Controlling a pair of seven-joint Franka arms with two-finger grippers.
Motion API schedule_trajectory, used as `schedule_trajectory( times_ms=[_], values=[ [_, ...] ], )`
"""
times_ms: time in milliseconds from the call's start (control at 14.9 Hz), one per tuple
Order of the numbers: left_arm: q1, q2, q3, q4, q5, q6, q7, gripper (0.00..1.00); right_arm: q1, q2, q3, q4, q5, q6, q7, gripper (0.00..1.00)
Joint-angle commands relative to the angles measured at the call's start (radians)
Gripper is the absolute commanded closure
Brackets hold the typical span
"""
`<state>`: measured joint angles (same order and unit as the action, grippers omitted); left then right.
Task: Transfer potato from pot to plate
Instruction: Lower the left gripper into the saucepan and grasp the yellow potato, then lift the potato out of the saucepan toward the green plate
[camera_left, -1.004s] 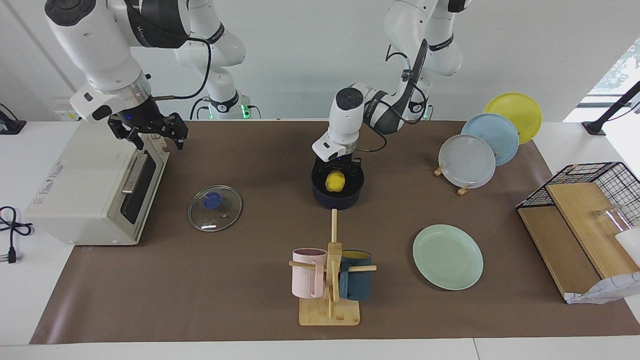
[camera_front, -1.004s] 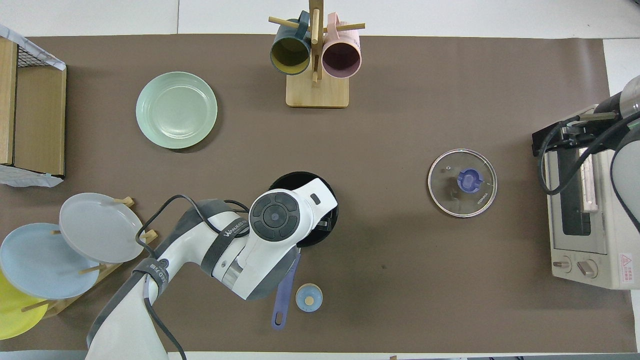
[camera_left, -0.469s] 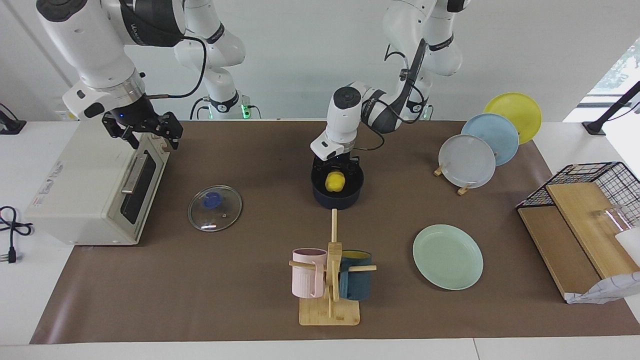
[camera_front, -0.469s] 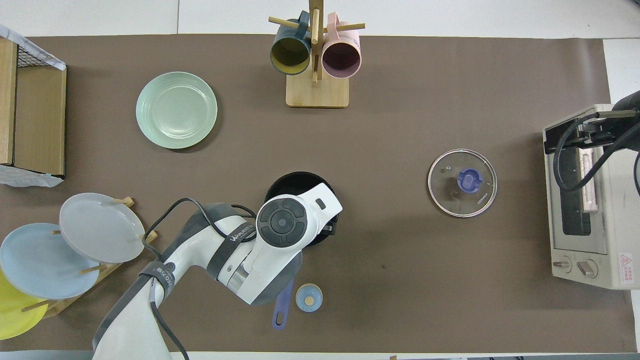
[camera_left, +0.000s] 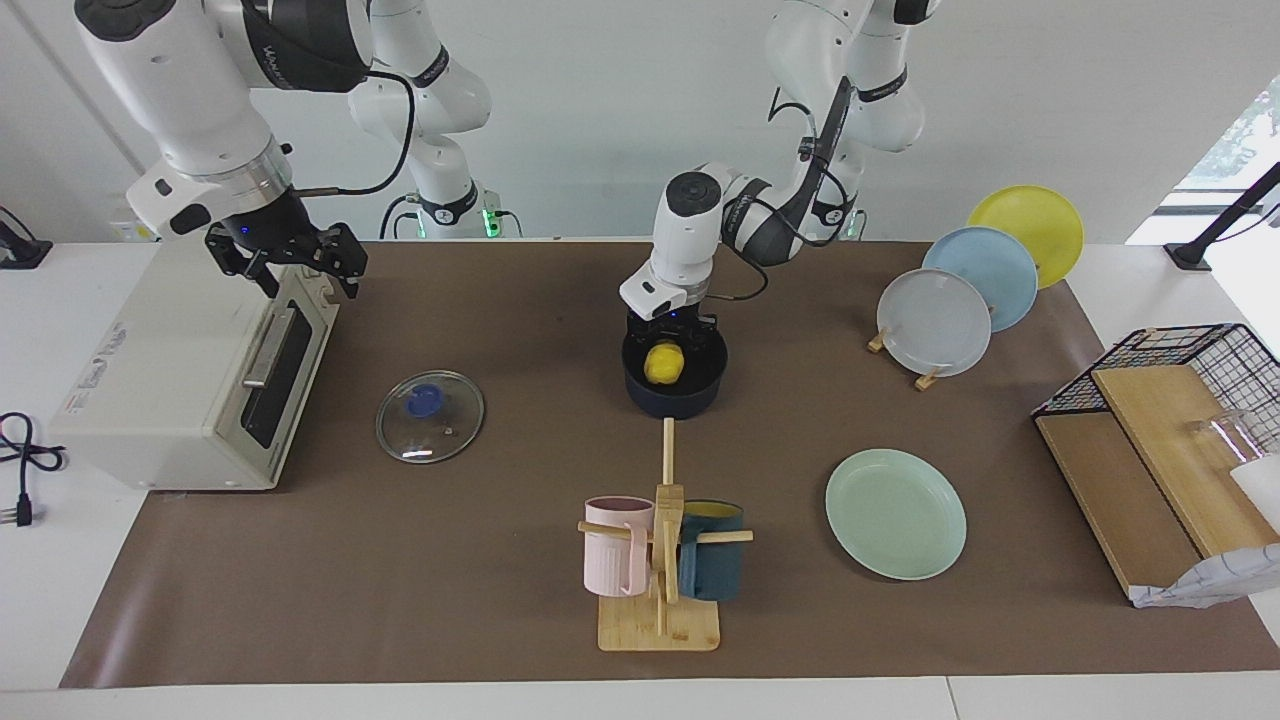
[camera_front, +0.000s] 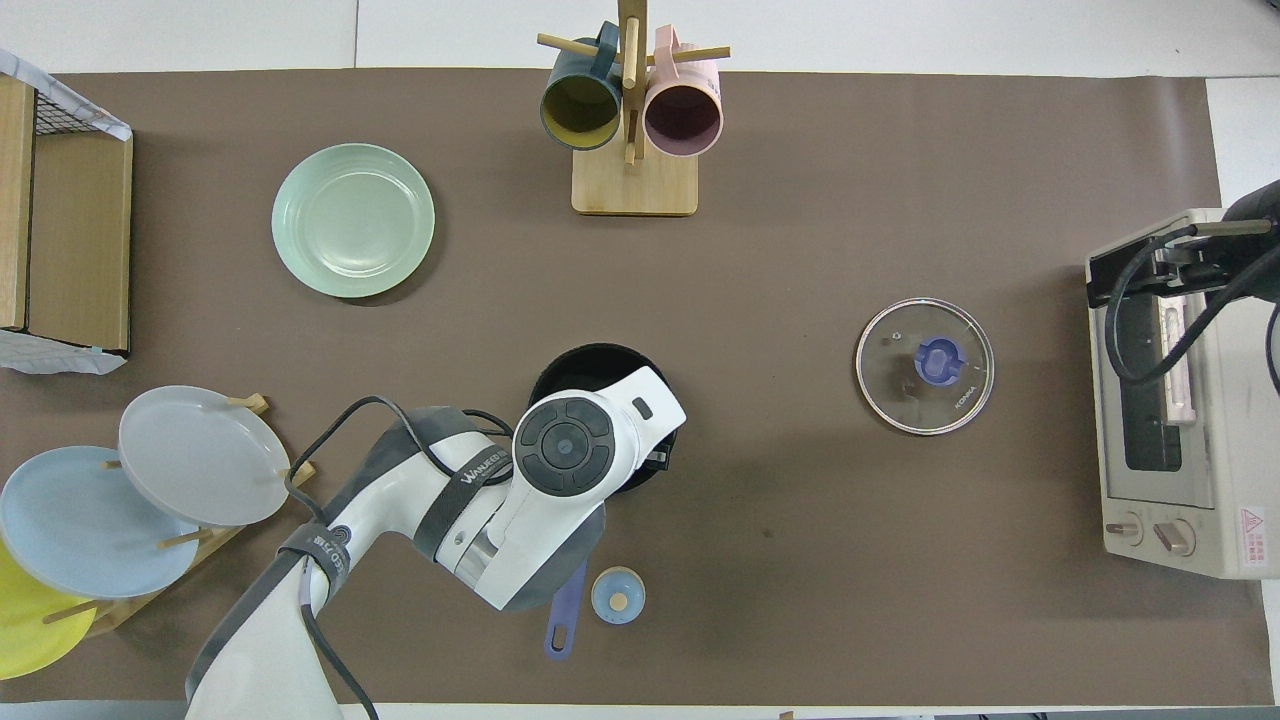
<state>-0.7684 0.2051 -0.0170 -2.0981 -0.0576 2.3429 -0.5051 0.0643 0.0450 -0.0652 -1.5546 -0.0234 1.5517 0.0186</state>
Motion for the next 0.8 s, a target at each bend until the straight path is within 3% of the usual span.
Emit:
schedule_trajectory(
  times_ms=[0,335,737],
  values=[
    [-0.015,0.010,0.012,-0.027,-0.004,0.027,-0.012,0.51,0.000,-0.007,-0.001,-0.001,0.008,0.010,0.012,0.00],
    [0.003,0.002,0.014,-0.023,-0.004,0.009,-0.013,1.00,0.000,-0.007,-0.001,-0.001,0.008,0.008,0.012,0.00],
    [0.056,-0.036,0.012,-0.005,-0.005,-0.048,-0.012,1.00,0.000,-0.007,-0.001,-0.001,0.008,0.010,0.012,0.00]
  ],
)
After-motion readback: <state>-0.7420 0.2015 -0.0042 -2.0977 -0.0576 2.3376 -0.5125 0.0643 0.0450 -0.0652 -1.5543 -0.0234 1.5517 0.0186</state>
